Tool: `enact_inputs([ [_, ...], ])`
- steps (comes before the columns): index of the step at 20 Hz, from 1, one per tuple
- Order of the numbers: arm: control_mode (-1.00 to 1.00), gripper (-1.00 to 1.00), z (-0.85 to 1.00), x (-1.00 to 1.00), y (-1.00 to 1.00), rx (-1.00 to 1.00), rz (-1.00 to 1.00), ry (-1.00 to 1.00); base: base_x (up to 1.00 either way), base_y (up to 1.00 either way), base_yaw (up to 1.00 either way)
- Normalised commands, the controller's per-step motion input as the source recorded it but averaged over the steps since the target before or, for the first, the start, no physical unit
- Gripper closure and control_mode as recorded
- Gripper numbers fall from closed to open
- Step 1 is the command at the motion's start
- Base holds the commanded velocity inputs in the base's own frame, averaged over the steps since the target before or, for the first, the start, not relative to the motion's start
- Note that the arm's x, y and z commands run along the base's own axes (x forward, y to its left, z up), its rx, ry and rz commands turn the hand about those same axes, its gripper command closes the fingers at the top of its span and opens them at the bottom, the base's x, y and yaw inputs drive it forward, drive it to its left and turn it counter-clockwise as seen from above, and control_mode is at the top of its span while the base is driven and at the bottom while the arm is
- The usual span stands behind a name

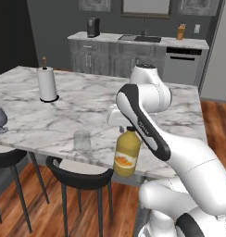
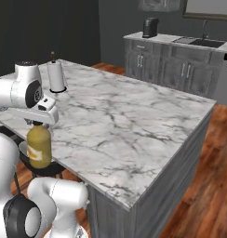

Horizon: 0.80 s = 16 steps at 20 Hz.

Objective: There is a wine glass and glass cup on the dining counter. Place the wine bottle next to the wine glass and the juice bottle next to the glass cup.

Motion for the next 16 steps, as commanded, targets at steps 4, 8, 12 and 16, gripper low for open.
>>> enact_inputs([
  [4,1.0,1.0,0.0,0.0,0.0,0.0,0.0,0.0,0.0,0.0,0.0],
  [8,1.0,1.0,0.0,0.0,0.0,0.0,0.0,0.0,0.0,0.0,0.0],
  [12,1.0,1.0,0.0,0.0,0.0,0.0,0.0,0.0,0.0,0.0,0.0],
  [16,-1.0,1.0,0.02,0.01,0.0,0.0,0.0,0.0,0.01,0.0,0.0],
])
